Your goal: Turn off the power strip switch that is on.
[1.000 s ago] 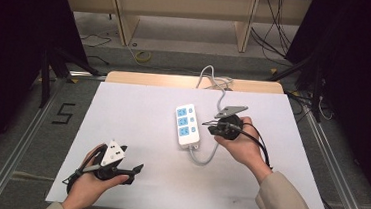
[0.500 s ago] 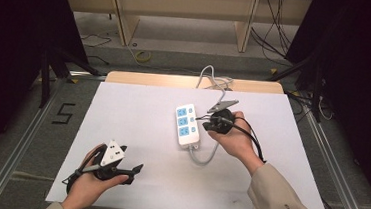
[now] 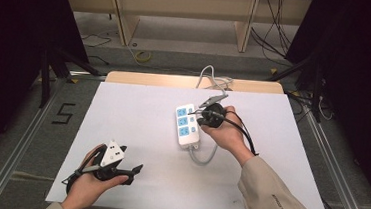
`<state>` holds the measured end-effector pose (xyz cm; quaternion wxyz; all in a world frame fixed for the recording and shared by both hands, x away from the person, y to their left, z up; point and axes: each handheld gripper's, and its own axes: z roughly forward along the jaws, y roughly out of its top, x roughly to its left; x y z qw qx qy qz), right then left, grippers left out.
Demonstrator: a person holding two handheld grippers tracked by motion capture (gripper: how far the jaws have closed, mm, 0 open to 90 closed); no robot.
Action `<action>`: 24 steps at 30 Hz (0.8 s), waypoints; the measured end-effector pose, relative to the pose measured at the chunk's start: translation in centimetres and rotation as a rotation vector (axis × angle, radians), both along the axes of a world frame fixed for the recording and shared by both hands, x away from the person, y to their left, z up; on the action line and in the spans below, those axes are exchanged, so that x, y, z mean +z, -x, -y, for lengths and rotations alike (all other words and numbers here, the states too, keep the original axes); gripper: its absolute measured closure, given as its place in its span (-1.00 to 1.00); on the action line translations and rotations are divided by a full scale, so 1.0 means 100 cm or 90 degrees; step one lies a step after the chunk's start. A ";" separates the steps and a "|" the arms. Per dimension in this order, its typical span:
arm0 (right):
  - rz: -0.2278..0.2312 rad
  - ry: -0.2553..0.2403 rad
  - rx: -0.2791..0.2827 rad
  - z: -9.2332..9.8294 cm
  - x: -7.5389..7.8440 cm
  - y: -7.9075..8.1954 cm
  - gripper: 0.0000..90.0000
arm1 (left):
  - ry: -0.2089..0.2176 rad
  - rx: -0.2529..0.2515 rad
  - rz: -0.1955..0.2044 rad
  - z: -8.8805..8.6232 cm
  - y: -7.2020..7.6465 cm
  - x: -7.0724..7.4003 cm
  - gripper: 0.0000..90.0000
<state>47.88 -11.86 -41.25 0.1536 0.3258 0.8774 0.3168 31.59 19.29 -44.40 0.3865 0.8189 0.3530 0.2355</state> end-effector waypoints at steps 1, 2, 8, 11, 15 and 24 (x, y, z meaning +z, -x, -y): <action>0.000 0.000 0.000 0.000 0.000 0.000 1.00 | 0.000 0.000 -0.001 0.000 0.000 0.000 -0.55; 0.000 -0.002 -0.001 -0.001 -0.001 -0.001 1.00 | 0.000 0.000 -0.001 0.000 0.000 0.000 -0.55; -0.003 0.006 -0.005 -0.005 -0.005 -0.008 1.00 | -0.001 -0.001 -0.001 0.000 0.000 0.000 -0.55; -0.005 0.010 -0.009 -0.007 -0.008 -0.011 1.00 | 0.000 -0.001 0.000 0.000 0.000 0.000 -0.55; -0.009 0.012 -0.008 -0.011 -0.013 -0.016 1.00 | 0.001 0.000 0.000 0.000 0.000 0.000 -0.55; -0.008 0.012 -0.010 -0.015 -0.013 -0.021 1.00 | -0.001 0.001 0.000 0.000 0.000 0.000 -0.55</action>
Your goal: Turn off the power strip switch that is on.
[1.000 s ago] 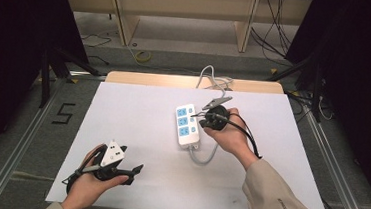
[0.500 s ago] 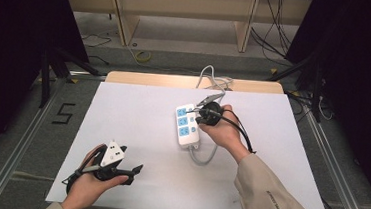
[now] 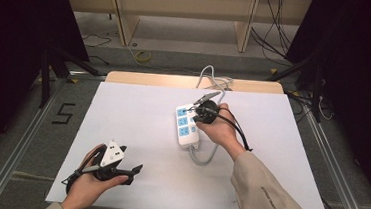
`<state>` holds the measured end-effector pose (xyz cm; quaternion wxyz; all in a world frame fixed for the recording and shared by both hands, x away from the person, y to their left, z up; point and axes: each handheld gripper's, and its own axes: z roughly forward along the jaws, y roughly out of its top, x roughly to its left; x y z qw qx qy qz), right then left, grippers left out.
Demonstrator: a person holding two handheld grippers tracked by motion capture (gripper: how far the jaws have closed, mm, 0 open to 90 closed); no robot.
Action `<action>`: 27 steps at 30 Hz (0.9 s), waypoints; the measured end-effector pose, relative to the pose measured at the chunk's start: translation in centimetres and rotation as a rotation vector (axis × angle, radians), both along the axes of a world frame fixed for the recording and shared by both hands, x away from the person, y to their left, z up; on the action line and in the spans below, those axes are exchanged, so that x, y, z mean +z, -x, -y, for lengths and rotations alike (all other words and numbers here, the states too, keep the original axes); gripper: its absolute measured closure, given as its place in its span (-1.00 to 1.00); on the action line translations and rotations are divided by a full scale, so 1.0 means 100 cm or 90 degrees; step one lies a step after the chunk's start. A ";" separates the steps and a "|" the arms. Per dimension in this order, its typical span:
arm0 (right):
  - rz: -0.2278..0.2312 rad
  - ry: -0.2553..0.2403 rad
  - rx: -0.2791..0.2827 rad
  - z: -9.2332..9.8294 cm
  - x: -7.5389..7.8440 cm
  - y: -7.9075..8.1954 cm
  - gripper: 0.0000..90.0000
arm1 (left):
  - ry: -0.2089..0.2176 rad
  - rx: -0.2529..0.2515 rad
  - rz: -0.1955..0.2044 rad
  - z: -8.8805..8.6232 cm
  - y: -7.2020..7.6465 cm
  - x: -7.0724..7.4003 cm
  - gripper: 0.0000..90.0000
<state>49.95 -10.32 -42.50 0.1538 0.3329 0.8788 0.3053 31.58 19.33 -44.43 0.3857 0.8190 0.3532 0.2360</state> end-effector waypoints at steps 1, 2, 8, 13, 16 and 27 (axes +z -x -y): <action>0.000 0.001 0.001 0.000 0.000 -0.001 1.00 | -0.001 0.000 0.000 0.000 0.000 0.000 -0.55; -0.001 0.001 -0.002 -0.001 -0.001 -0.001 1.00 | -0.001 0.000 0.000 0.000 0.000 0.000 -0.55; -0.001 0.006 -0.002 -0.003 -0.004 -0.004 1.00 | -0.006 -0.004 -0.001 0.000 0.000 0.000 -0.55; 0.003 0.005 -0.002 -0.006 -0.004 -0.007 1.00 | -0.005 -0.004 -0.001 0.000 0.000 0.000 -0.55; 0.003 0.007 -0.003 -0.007 -0.003 -0.007 1.00 | -0.005 -0.004 -0.001 0.000 0.000 0.000 -0.55; 0.007 0.015 -0.008 -0.015 -0.007 -0.012 1.00 | -0.006 -0.006 -0.001 0.000 0.000 0.000 -0.55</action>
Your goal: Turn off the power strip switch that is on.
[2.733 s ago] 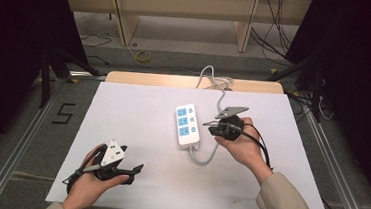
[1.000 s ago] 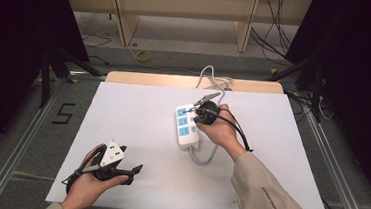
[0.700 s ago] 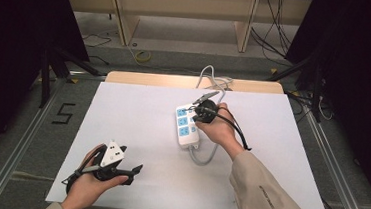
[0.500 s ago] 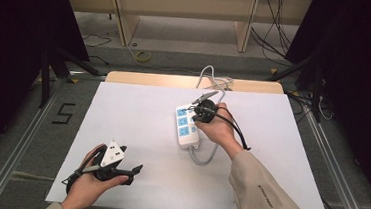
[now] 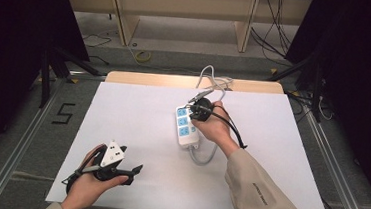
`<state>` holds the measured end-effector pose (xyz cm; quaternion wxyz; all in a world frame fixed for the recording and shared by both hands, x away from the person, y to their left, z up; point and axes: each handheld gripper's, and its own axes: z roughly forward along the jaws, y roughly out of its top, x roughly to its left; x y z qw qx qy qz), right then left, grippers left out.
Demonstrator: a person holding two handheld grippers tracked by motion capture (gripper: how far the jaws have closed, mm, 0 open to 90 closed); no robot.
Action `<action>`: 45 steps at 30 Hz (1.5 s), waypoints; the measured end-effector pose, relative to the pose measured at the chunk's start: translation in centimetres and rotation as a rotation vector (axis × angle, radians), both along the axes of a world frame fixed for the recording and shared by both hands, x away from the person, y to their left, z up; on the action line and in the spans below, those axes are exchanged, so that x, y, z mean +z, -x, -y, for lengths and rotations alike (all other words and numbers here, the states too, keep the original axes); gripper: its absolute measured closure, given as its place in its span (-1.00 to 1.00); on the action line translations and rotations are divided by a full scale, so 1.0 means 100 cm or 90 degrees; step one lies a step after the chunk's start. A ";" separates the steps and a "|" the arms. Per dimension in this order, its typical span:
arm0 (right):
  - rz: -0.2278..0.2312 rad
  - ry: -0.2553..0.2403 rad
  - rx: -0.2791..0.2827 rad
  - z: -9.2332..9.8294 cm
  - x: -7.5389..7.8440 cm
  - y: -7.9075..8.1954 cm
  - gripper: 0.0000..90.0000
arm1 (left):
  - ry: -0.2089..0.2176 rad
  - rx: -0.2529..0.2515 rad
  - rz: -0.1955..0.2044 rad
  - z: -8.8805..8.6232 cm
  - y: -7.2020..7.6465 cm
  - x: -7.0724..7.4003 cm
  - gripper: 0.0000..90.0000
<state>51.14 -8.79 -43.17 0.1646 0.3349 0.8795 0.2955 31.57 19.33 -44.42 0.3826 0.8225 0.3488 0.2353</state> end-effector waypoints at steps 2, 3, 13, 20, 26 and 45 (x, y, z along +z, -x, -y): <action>-0.002 -0.001 -0.004 0.000 -0.003 -0.002 1.00 | 0.000 0.000 0.000 0.000 0.000 0.000 -0.55; -0.002 -0.001 -0.004 0.000 -0.003 -0.002 1.00 | 0.000 0.000 0.000 0.000 0.000 0.000 -0.55; -0.002 0.005 -0.004 -0.004 -0.006 -0.007 1.00 | 0.000 -0.001 0.000 0.000 0.000 0.000 -0.55; -0.008 0.018 -0.006 -0.005 -0.009 -0.007 1.00 | 0.000 -0.001 0.000 0.000 0.000 0.000 -0.55; -0.009 0.020 -0.005 -0.005 -0.010 -0.009 1.00 | 0.000 -0.002 0.000 0.000 0.000 0.000 -0.55; -0.022 0.029 -0.015 -0.004 -0.015 -0.011 1.00 | 0.000 -0.002 -0.001 0.000 0.000 0.000 -0.55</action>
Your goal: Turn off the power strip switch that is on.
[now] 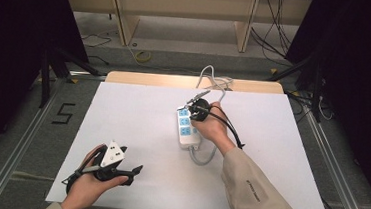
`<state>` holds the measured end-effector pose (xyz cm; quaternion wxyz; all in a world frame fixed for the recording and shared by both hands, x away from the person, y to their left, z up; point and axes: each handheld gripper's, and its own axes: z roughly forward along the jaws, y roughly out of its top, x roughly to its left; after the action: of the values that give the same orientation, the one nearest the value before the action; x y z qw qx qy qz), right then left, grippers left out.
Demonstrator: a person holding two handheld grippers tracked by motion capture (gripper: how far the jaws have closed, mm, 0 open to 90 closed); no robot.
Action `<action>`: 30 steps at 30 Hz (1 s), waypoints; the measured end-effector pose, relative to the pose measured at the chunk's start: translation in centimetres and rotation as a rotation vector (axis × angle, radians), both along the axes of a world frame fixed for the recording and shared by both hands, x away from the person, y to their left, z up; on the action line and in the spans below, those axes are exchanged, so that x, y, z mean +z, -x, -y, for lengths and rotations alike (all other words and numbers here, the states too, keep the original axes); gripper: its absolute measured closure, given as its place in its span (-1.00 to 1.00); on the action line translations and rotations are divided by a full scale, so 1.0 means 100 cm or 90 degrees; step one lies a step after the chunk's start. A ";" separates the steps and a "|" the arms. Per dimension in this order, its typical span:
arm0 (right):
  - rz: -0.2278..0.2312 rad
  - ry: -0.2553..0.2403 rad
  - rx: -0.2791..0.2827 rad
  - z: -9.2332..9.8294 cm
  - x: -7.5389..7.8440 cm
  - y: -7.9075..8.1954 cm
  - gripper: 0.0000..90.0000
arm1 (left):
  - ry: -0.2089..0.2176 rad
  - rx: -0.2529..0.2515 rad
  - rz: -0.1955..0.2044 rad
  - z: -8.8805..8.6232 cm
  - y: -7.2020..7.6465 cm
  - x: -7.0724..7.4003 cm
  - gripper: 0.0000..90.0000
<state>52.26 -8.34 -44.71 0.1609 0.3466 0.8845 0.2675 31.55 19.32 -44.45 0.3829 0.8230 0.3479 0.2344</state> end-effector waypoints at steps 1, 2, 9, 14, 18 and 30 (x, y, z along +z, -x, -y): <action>0.000 0.000 0.000 0.000 0.000 0.000 1.00 | 0.000 0.000 0.000 0.000 0.000 0.000 -0.55; -0.001 -0.001 0.000 0.000 0.000 0.000 1.00 | 0.000 0.000 0.000 0.000 0.000 0.000 -0.55; -0.007 -0.003 -0.001 0.001 -0.001 -0.002 1.00 | 0.000 0.000 0.000 0.000 0.000 0.000 -0.55; -0.008 -0.003 -0.010 0.001 -0.001 -0.003 1.00 | 0.001 0.000 0.000 0.000 0.000 0.000 -0.54; -0.010 -0.002 -0.008 0.002 -0.001 -0.003 1.00 | 0.000 -0.001 -0.001 0.000 0.000 0.000 -0.55; -0.016 0.003 -0.009 0.001 0.000 -0.005 1.00 | 0.000 -0.001 0.000 0.001 0.000 0.000 -0.55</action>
<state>52.78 -8.41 -44.69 0.1523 0.3560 0.8847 0.2597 31.52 19.26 -44.45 0.3833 0.8232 0.3475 0.2338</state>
